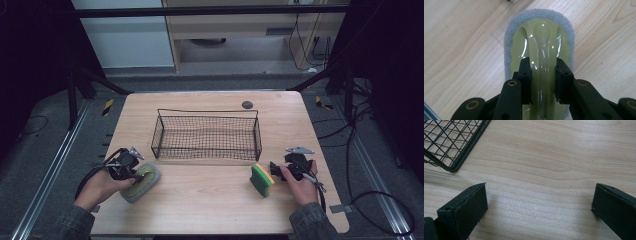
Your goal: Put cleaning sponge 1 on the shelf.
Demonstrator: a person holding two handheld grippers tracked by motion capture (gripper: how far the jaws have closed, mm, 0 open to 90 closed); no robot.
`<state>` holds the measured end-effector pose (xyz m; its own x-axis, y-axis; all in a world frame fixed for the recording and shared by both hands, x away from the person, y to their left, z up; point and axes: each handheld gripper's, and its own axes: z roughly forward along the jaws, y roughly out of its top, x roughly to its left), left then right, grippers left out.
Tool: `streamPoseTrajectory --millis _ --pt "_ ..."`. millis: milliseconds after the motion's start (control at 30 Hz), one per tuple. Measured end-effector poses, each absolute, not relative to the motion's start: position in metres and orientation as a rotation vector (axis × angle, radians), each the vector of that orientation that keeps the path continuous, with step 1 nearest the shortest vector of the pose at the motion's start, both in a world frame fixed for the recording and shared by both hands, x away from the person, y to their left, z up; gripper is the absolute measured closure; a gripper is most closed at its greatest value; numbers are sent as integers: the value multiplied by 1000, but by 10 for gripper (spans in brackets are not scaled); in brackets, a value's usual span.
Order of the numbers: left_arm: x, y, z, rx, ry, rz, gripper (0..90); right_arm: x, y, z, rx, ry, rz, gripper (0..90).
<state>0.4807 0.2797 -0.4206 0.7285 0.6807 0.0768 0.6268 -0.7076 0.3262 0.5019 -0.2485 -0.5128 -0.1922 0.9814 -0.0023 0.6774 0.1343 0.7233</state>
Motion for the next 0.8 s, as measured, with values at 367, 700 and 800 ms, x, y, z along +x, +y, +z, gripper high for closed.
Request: streamPoseTrajectory --millis 367,700,800 --pt "473 279 -409 2654 909 349 705 502 -248 -513 1591 1934 827 5" --pt "471 274 -377 2649 790 489 706 501 -248 -513 1589 1933 829 7" --pt "471 270 -365 2653 754 535 706 501 -249 -513 1585 1937 829 7"
